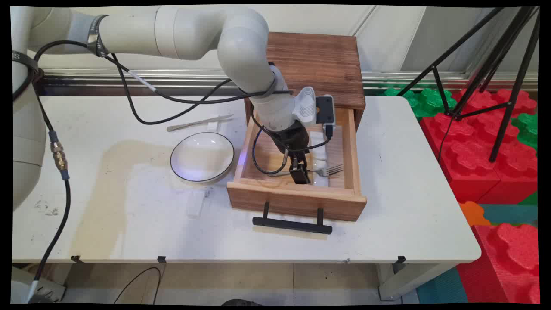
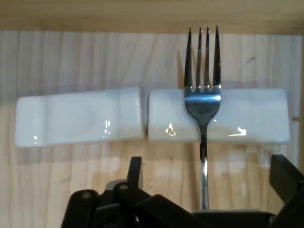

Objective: Pick up the knife from the left of the white plate

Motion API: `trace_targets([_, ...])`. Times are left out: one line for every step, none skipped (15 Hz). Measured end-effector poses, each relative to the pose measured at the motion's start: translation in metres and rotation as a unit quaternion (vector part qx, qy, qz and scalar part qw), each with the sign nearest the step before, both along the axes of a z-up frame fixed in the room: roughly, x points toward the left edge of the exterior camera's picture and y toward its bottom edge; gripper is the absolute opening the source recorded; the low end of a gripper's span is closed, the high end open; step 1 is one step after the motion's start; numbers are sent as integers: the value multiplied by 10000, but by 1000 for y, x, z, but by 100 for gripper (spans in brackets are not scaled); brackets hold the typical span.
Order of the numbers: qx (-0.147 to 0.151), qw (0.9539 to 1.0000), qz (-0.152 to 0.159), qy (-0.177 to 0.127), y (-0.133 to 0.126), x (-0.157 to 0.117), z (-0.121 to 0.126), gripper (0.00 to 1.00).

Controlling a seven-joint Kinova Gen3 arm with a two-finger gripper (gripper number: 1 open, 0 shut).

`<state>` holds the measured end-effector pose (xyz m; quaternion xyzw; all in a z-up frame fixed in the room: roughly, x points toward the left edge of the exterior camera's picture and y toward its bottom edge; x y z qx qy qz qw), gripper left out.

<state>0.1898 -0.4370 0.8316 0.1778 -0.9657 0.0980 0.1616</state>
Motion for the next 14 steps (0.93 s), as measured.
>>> trace_targets([-23, 10000, 11, 10, 0, 1, 1, 100])
trace_targets([-46, 10000, 19, 19, 0, 1, 3, 100])
trace_targets([-76, 10000, 27, 32, 1, 2, 5, 100])
trace_targets([-113, 9999, 35, 52, 1, 3, 8, 100])
trace_targets([-147, 9998, 51, 79, 2, 4, 12, 100])
trace_targets([-170, 9998, 63, 100, 3, 5, 15, 100])
trace_targets([-201, 9997, 80, 124, 4, 7, 18, 100])
trace_targets([-244, 9995, 111, 164, 7, 10, 24, 100])
trace_targets([-270, 9994, 129, 188, 8, 12, 28, 100])
trace_targets([-310, 9991, 167, 223, 11, 15, 33, 100])
trace_targets([-360, 9988, 215, 263, 14, 20, 39, 100])
trace_targets([-393, 9985, 246, 288, 16, 23, 43, 100])
trace_targets([-467, 9978, 325, 337, 21, 31, 52, 100])
trace_targets([-515, 9973, 379, 363, 25, 37, 57, 100])
